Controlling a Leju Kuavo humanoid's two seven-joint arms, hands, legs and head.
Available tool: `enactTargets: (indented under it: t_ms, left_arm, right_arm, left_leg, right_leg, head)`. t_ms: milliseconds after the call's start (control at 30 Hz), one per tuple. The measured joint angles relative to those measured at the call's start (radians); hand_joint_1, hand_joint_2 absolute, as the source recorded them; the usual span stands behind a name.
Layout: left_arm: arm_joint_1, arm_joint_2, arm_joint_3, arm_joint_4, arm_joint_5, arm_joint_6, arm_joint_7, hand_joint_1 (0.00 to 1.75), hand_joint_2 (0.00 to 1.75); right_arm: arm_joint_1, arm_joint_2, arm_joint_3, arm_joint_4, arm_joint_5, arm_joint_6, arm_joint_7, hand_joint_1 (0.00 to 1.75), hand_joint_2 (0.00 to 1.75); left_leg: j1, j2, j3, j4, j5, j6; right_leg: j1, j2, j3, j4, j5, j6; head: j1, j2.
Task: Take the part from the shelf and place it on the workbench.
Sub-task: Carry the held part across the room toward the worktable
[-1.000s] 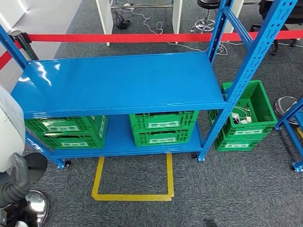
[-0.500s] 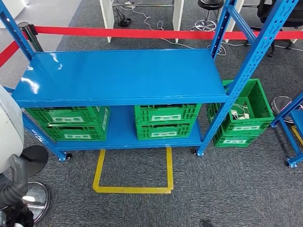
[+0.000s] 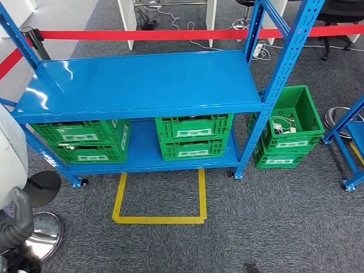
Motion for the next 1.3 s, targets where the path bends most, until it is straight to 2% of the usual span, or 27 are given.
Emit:
enactTargets:
  t_ms: [33,67,100,200,233,267,333,367,400,433,467,533,567,600,667,733,800,867,900,933,967,1033,1100,1133,1200,1233,1300]
  left_arm:
    - [-0.001,0.000,0.000,0.000,0.000,0.000,0.000,1.75,1.75]
    - [-0.003,0.000,0.000,0.000,0.000,0.001,0.000,1.75,1.75]
    - [-0.004,0.000,0.000,0.000,0.000,0.001,0.000,1.75,1.75]
    - [-0.005,0.000,0.000,0.000,0.000,0.002,0.000,1.75,1.75]
    - [-0.006,0.000,0.000,0.000,0.001,0.003,0.000,1.75,1.75]
    - [-0.006,0.000,-0.001,0.000,0.002,0.004,0.000,1.75,1.75]
    - [-0.007,-0.001,-0.001,0.000,0.006,0.005,0.000,1.75,1.75]
    - [-0.007,-0.001,-0.001,0.000,0.008,0.006,0.000,1.75,1.75]
    - [-0.007,-0.001,-0.001,0.000,0.009,0.006,0.000,1.75,1.75]
    - [-0.007,-0.001,-0.002,0.000,0.011,0.007,0.000,1.75,1.75]
    - [-0.007,-0.001,-0.002,0.000,0.011,0.007,0.000,1.75,1.75]
    - [-0.006,-0.001,-0.002,0.000,0.013,0.007,0.000,1.75,1.75]
    - [-0.006,0.000,-0.002,0.000,0.014,0.007,0.000,1.75,1.75]
    - [-0.006,0.000,-0.002,0.000,0.016,0.007,0.000,1.75,1.75]
    - [-0.005,0.000,-0.002,0.000,0.018,0.007,0.000,1.75,1.75]
    - [-0.006,-0.001,-0.003,0.000,0.019,0.007,0.000,1.75,1.75]
    - [-0.005,-0.001,-0.003,0.000,0.020,0.007,0.000,1.75,1.75]
    - [-0.003,-0.001,-0.004,0.000,0.021,0.007,0.000,1.75,1.75]
    - [-0.002,-0.001,-0.004,0.000,0.021,0.007,0.000,1.75,1.75]
    - [-0.002,-0.001,-0.004,0.000,0.021,0.007,0.000,1.75,1.75]
    - [-0.002,-0.001,-0.004,0.000,0.022,0.007,0.000,1.75,1.75]
    - [-0.002,-0.001,-0.004,0.000,0.022,0.007,0.000,1.75,1.75]
    - [-0.002,-0.001,-0.004,0.000,0.022,0.007,0.000,1.75,1.75]
    - [-0.002,-0.001,-0.004,0.000,0.023,0.007,0.000,1.75,1.75]
    - [-0.003,0.000,-0.004,0.000,0.024,0.006,-0.001,1.75,1.75]
    - [-0.004,0.000,-0.003,0.000,0.024,0.005,-0.001,1.75,1.75]
    - [-0.004,-0.001,-0.002,0.000,0.024,0.004,-0.002,1.75,1.75]
  right_arm:
    - [0.000,0.000,0.000,0.000,0.000,0.000,0.000,0.00,0.00]
    - [-0.001,0.000,0.000,0.000,0.000,0.000,0.000,0.00,0.00]
    - [-0.001,0.000,0.000,0.000,0.001,0.000,0.000,0.00,0.00]
    - [-0.001,0.000,-0.001,0.000,0.001,-0.002,-0.001,0.00,0.00]
    - [0.000,-0.001,-0.002,0.000,0.002,-0.002,-0.001,0.00,0.00]
    - [0.000,-0.001,-0.003,0.000,0.004,-0.003,-0.002,0.00,0.00]
    - [0.000,-0.002,-0.005,0.000,0.008,-0.002,-0.003,0.00,0.00]
    - [0.000,-0.002,-0.005,0.000,0.009,-0.002,-0.004,0.00,0.00]
    - [0.001,-0.002,-0.005,0.000,0.010,-0.002,-0.004,0.00,0.00]
    - [0.001,-0.002,-0.005,0.000,0.010,-0.002,-0.003,0.00,0.00]
    - [0.002,-0.002,-0.005,0.000,0.010,-0.002,-0.003,0.00,0.00]
    - [-0.001,-0.002,-0.005,0.000,0.010,-0.002,-0.003,0.00,0.00]
    - [-0.004,-0.003,-0.005,0.000,0.010,-0.002,-0.003,0.00,0.00]
    - [-0.007,-0.003,-0.006,0.000,0.009,-0.001,-0.003,0.00,0.00]
    - [-0.008,-0.003,-0.007,0.000,0.007,0.000,-0.003,0.00,0.00]
    - [-0.005,-0.003,-0.008,0.000,0.007,0.002,-0.003,0.00,0.00]
    - [-0.004,-0.003,-0.008,0.000,0.007,0.002,-0.003,0.00,0.00]
    - [-0.003,-0.003,-0.009,0.000,0.007,0.003,-0.003,0.00,0.00]
    - [-0.002,-0.003,-0.009,0.000,0.007,0.003,-0.002,0.00,0.00]
    - [-0.001,-0.003,-0.010,0.000,0.007,0.004,-0.002,0.00,0.00]
    - [0.000,-0.003,-0.011,0.000,0.007,0.004,-0.002,0.00,0.00]
    - [-0.001,-0.003,-0.012,0.000,0.007,0.005,-0.002,0.00,0.00]
    - [-0.003,-0.003,-0.012,0.000,0.006,0.006,-0.003,0.00,0.00]
    - [-0.003,-0.003,-0.013,0.000,0.006,0.006,-0.003,0.00,0.00]
    - [0.000,-0.004,-0.013,0.000,0.006,0.007,-0.004,0.00,0.00]
    - [0.001,-0.005,-0.014,0.000,0.006,0.007,-0.004,0.00,0.00]
    - [0.001,-0.006,-0.015,0.000,0.007,0.007,-0.006,0.00,0.00]
  left_leg:
    - [-0.001,0.000,0.046,-0.074,0.018,0.004]
    - [-0.002,-0.001,0.075,-0.124,0.026,0.008]
    - [-0.004,-0.001,0.087,-0.149,0.027,0.012]
    - [-0.003,-0.001,0.072,-0.153,0.035,0.030]
    - [-0.002,0.000,0.067,-0.153,0.039,0.038]
    - [0.000,0.001,0.062,-0.154,0.044,0.044]
    - [-0.001,0.003,0.050,-0.154,0.052,0.052]
    - [-0.002,0.004,0.044,-0.154,0.056,0.054]
    - [-0.003,0.005,0.038,-0.153,0.060,0.055]
    - [-0.004,0.006,0.033,-0.153,0.064,0.055]
    - [-0.004,0.008,0.030,-0.153,0.067,0.054]
    - [-0.006,0.013,0.027,-0.151,0.071,0.050]
    - [-0.008,0.017,0.026,-0.149,0.073,0.046]
    - [-0.010,0.021,0.025,-0.147,0.075,0.041]
    - [-0.011,0.032,0.023,-0.145,0.079,0.032]
    - [-0.010,0.031,0.015,-0.127,0.061,0.020]
    - [-0.007,0.018,-0.024,-0.038,0.000,0.009]
    - [-0.004,0.013,-0.084,0.099,-0.064,0.003]
    - [-0.003,0.012,-0.101,0.141,-0.072,0.001]
    - [-0.001,0.012,-0.102,0.148,-0.060,0.000]
    - [0.001,0.010,-0.084,0.116,-0.030,0.000]
    - [0.007,-0.012,-0.012,-0.017,0.035,0.000]
    - [0.011,-0.041,0.037,-0.113,0.056,0.002]
    - [0.012,-0.049,0.043,-0.129,0.052,0.006]
    - [0.013,-0.037,0.038,-0.136,0.050,0.018]
    - [0.014,-0.029,0.036,-0.137,0.052,0.025]
    - [0.014,-0.011,0.034,-0.141,0.055,0.037]
  right_leg:
    - [0.001,0.001,-0.005,0.001,0.004,0.004]
    - [0.003,0.001,-0.009,0.002,0.009,0.009]
    - [0.004,0.001,-0.013,0.003,0.014,0.015]
    - [0.003,0.002,-0.029,0.011,0.017,0.033]
    - [0.003,0.002,-0.040,0.031,0.000,0.039]
    - [0.002,0.002,-0.058,0.071,-0.031,0.044]
    - [0.001,0.001,-0.109,0.204,-0.109,0.053]
    - [0.000,0.001,-0.129,0.266,-0.136,0.055]
    - [0.000,0.001,-0.136,0.300,-0.144,0.056]
    - [0.000,0.001,-0.123,0.293,-0.134,0.056]
    - [0.000,0.000,-0.090,0.246,-0.108,0.054]
    - [0.004,-0.021,0.006,0.096,-0.058,0.047]
    - [0.006,-0.031,0.041,0.038,-0.046,0.042]
    - [0.009,-0.038,0.057,0.006,-0.045,0.037]
    - [0.010,-0.030,0.052,-0.006,-0.045,0.024]
    - [0.007,-0.017,0.049,-0.009,-0.038,0.008]
    - [0.003,-0.005,0.046,-0.012,-0.029,-0.007]
    - [0.003,0.007,0.037,-0.012,-0.023,-0.012]
    - [0.003,0.015,0.035,-0.011,-0.021,-0.012]
    - [0.003,0.023,0.033,-0.011,-0.020,-0.011]
    - [0.003,0.032,0.032,-0.009,-0.019,-0.009]
    - [0.002,0.050,0.030,-0.005,-0.018,-0.004]
    - [0.003,0.069,0.019,0.002,-0.017,0.006]
    - [0.003,0.077,0.012,0.004,-0.015,0.012]
    - [0.001,0.086,0.000,0.008,-0.011,0.025]
    - [0.001,0.075,-0.009,0.019,-0.018,0.030]
    - [0.000,0.035,-0.050,0.102,-0.067,0.040]
  head:
    - [0.000,0.000]
    - [0.001,0.000]
    - [0.001,0.000]
    - [0.001,0.000]
    - [0.003,0.000]
    - [0.005,0.000]
    - [0.008,0.000]
    - [0.008,0.000]
    - [0.008,0.000]
    - [0.008,0.000]
    - [0.008,0.000]
    - [0.008,0.000]
    - [0.007,0.000]
    - [0.007,0.000]
    - [0.006,0.000]
    - [0.006,0.000]
    - [0.004,0.000]
    - [0.003,0.000]
    - [0.003,0.000]
    - [0.003,0.000]
    - [0.003,0.000]
    - [0.003,0.000]
    - [0.002,0.000]
    - [0.003,0.000]
    - [0.003,0.000]
    - [0.005,0.000]
    - [0.010,0.000]
